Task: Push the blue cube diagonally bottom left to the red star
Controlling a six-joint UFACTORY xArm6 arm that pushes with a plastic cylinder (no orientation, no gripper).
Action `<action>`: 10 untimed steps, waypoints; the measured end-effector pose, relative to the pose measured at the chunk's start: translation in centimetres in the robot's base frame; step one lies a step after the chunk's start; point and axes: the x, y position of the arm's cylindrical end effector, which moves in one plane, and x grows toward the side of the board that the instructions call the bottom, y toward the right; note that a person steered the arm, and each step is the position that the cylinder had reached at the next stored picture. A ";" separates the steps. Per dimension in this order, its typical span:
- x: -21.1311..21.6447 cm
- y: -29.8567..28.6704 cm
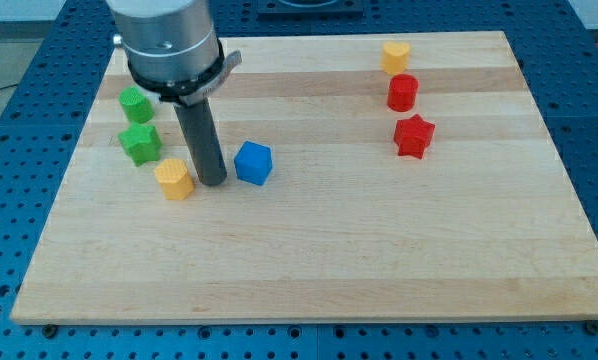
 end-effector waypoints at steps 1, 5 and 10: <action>-3.1 0.8; -3.2 10.6; 1.7 15.8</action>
